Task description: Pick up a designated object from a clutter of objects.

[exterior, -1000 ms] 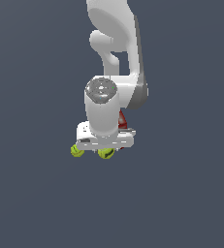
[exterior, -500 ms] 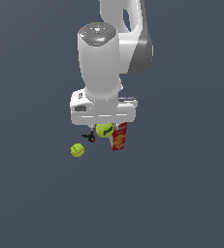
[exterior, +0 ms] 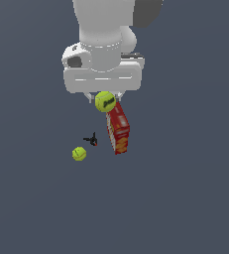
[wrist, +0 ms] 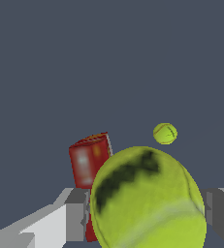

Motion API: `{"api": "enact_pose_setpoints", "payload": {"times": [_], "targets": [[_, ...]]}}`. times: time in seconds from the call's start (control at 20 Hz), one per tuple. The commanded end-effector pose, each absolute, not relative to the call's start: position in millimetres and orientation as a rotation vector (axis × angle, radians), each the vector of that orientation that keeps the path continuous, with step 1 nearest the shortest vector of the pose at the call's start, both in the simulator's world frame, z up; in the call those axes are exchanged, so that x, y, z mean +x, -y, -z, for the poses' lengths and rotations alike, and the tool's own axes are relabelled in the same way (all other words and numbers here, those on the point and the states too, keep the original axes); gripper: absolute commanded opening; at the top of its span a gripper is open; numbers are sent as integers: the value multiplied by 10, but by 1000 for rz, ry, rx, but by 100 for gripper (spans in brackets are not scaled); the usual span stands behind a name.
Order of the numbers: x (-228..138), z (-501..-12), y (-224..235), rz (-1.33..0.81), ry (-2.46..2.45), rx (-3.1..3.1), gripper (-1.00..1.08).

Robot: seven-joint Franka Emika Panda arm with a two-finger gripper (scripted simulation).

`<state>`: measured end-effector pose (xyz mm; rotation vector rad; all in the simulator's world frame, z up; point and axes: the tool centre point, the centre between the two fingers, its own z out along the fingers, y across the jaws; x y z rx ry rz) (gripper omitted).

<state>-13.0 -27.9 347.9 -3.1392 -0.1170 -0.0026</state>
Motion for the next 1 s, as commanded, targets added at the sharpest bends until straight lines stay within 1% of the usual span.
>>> {"api": "enact_pose_setpoints", "payload": {"times": [0.0, 0.25, 0.5, 0.7, 0.95], "targets": [[-228, -3713, 286, 3, 117, -3139, -100], [-366, -4079, 297, 2, 117, -3139, -100], [-449, -4317, 305, 1, 117, -3139, -100], [-480, -4415, 309, 1, 117, -3139, -100], [-472, -4427, 311, 1, 117, -3139, -100]]}}
